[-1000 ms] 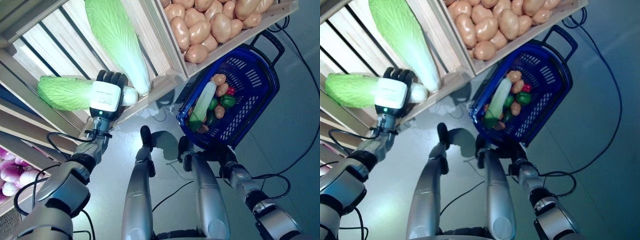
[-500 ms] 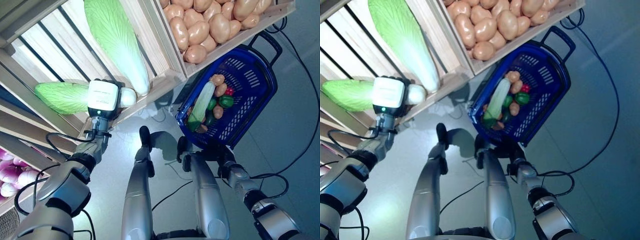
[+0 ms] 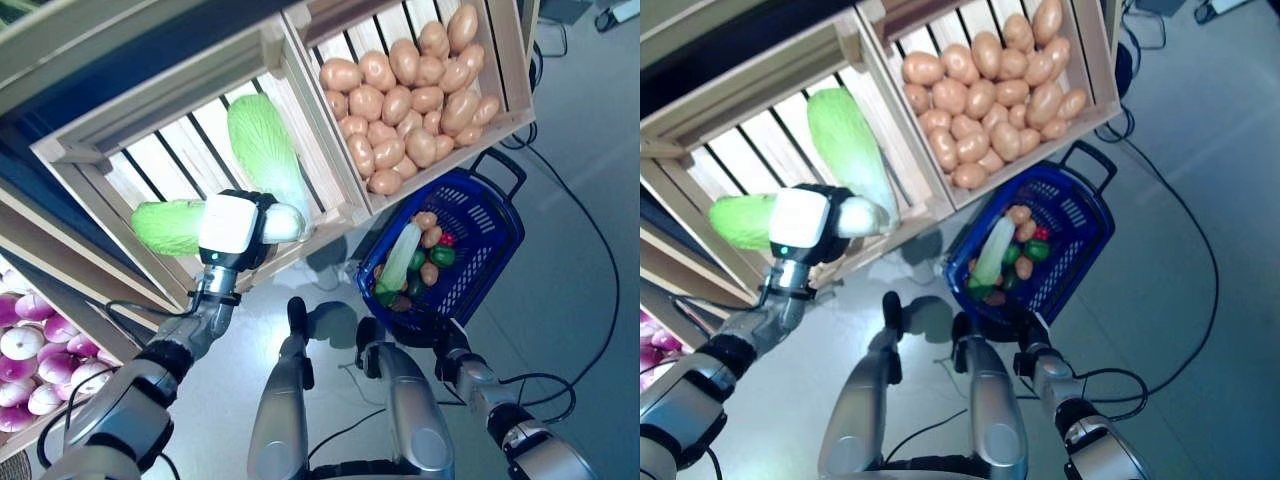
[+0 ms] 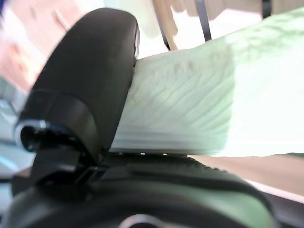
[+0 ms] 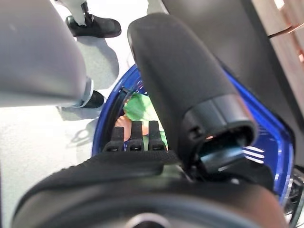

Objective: Put vegetables into the basket

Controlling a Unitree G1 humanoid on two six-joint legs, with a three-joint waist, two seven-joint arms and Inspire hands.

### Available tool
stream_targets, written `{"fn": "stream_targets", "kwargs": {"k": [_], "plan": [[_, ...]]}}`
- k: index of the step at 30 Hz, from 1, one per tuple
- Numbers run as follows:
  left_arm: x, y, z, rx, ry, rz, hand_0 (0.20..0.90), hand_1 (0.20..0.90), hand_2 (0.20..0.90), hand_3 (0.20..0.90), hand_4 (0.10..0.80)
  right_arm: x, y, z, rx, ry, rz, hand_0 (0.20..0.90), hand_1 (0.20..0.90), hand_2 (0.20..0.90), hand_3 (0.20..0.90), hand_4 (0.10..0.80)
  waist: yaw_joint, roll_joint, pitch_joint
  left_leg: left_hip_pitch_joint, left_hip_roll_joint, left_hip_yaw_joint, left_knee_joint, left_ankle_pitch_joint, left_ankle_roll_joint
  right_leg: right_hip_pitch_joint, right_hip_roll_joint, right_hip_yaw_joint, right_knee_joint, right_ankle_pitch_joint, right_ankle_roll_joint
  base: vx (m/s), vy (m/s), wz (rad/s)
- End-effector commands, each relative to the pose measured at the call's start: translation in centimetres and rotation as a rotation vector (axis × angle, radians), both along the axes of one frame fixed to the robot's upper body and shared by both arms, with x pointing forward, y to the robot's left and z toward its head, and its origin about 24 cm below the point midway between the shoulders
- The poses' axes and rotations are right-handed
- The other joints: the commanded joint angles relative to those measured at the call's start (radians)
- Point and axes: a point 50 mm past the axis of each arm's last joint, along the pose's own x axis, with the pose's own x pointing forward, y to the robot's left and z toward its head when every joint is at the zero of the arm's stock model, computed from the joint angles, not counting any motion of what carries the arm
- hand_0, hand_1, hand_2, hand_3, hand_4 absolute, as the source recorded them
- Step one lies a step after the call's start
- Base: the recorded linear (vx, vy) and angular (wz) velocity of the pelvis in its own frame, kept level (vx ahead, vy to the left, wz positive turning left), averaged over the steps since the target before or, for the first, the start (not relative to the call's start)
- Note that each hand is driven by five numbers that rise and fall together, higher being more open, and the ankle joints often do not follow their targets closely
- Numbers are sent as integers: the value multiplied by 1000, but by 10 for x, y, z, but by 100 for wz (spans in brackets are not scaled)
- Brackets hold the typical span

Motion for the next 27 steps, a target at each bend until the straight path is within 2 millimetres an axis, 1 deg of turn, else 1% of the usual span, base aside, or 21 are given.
{"fn": "stream_targets", "kwargs": {"k": [1, 2, 3, 5, 6, 9, 10, 12, 13, 14, 15, 17, 19, 20, 21, 22, 23, 27], "plan": [[-13, 5, 27, -224, -230, -25, 300, 300, 300, 300, 400, -36, -31, -14, -48, 35, -117, 900, 900, 900, 900, 800, 23, 34, -109, 56, -31, -1, 43, -139, -45, 151, -17, -8, -334, 176, 59, 136, 16, 5], [-18, 3, 27, -285, -232, -43, 300, 300, 300, 300, 400, -44, -32, -18, -54, 53, -121, 900, 900, 900, 900, 800, 26, 35, -127, 75, -34, -8, 19, -135, -45, 175, -19, -15, -360, 184, 62, 168, 19, 7], [-27, -1, 27, -386, -226, -89, 300, 300, 300, 300, 400, -56, -32, -24, -59, 77, -131, 900, 900, 900, 900, 800, 32, 37, -147, 112, -37, -14, -7, -137, -44, 215, -21, -24, -387, 186, 65, 144, 14, 7], [-35, -6, 29, -474, -214, -155, 300, 300, 300, 300, 400, -65, -33, -29, -63, 94, -144, 900, 900, 900, 900, 800, 37, 39, -168, 143, -40, -21, -35, -135, -44, 251, -21, -32, -419, 193, 68, 140, 13, 14], [-43, -11, 35, -577, -215, -210, 300, 300, 300, 300, 400, -71, -33, -31, -61, 104, -164, 900, 900, 900, 900, 800, 41, 41, -191, 173, -42, -28, -61, -134, -42, 285, -20, -40, -451, 201, 70, 116, 17, 16], [-48, -10, 38, -742, -180, -257, 300, 300, 300, 300, 400, -75, -34, -31, -55, 100, -178, 900, 900, 900, 900, 800, 44, 41, -221, 205, -45, -35, -85, -135, -38, 320, -17, -45, -484, 211, 72, 90, 28, 19], [-51, -10, 39, -826, -154, -287, 300, 300, 300, 300, 400, -75, -33, -30, -54, 92, -177, 900, 900, 900, 900, 800, 44, 37, -232, 227, -45, -33, -92, -137, -35, 342, -17, -47, -500, 219, 75, 96, 25, 20], [-54, -9, 41, -919, -141, -325, 300, 300, 300, 300, 400, -74, -32, -29, -44, 77, -179, 900, 900, 900, 900, 800, 45, 32, -241, 240, -44, -32, -94, -141, -34, 357, -19, -49, -510, 225, 78, 91, 18, 9], [-57, -6, 42, -1060, -97, -376, 300, 300, 300, 300, 400, -75, -31, -27, -37, 62, -177, 900, 900, 900, 900, 800, 48, 26, -257, 264, -43, -35, -104, -145, -29, 381, -20, -49, -526, 234, 84, 112, 21, 3], [-60, -6, 42, -1149, -73, -443, 300, 300, 300, 300, 400, -75, -30, -24, -42, 43, -172, 900, 900, 900, 900, 800, 48, 22, -267, 281, -43, -35, -111, -148, -25, 393, -21, -49, -536, 240, 88, 145, 25, 3], [-61, -10, 44, -1188, -32, -509, 300, 300, 300, 300, 400, -74, -29, -21, -43, 26, -177, 900, 900, 900, 900, 800, 50, 18, -278, 296, -42, -34, -117, -152, -23, 404, -23, -52, -541, 245, 91, 105, 29, 3], [-64, -16, 46, -1209, -8, -560, 300, 300, 300, 300, 400, -71, -29, -17, -41, 2, -181, 900, 900, 900, 900, 800, 49, 15, -292, 314, -41, -32, -122, -157, -19, 414, -25, -54, -542, 250, 95, 80, 28, 5], [-64, -17, 46, -1310, 34, -630, 300, 300, 300, 300, 400, -68, -30, -9, -39, -44, -176, 900, 900, 900, 900, 800, 48, 12, -310, 337, -41, -30, -131, -162, -13, 426, -26, -54, -539, 250, 99, 86, 45, 12], [-63, -16, 45, -1410, 77, -681, 300, 300, 300, 300, 400, -65, -29, -4, -13, -69, -179, 900, 900, 900, 900, 800, 46, 10, -322, 354, -41, -25, -136, -166, -8, 434, -28, -54, -535, 250, 103, 66, 42, 10], [-63, -16, 45, -1411, 77, -682, 300, 300, 300, 300, 400, -65, -29, -4, -12, -69, -179, 900, 900, 900, 900, 800, 46, 9, -322, 354, -41, -25, -136, -166, -8, 434, -28, -54, -535, 250, 103, 69, 42, 4], [-64, -15, 43, -1495, 80, -704, 300, 300, 300, 300, 400, -61, -29, 3, 11, -102, -178, 900, 900, 900, 900, 800, 43, 7, -330, 368, -41, -22, -139, -171, -4, 444, -29, -56, -537, 250, 103, 67, 30, -5], [-64, -17, 41, -1526, 98, -729, 300, 300, 300, 300, 400, -57, -26, 11, 28, -153, -163, 900, 900, 900, 900, 800, 39, 5, -338, 383, -42, -17, -141, -177, 0, 454, -30, -55, -537, 250, 104, 88, 32, -8], [-64, -29, 37, -1531, 233, -777, 300, 300, 300, 300, 400, -47, -14, 35, 89, -255, -86, 900, 900, 900, 900, 800, 26, -6, -361, 412, -44, -5, -149, -188, 13, 465, -31, -39, -538, 255, 112, 40, 0, -6]]}}
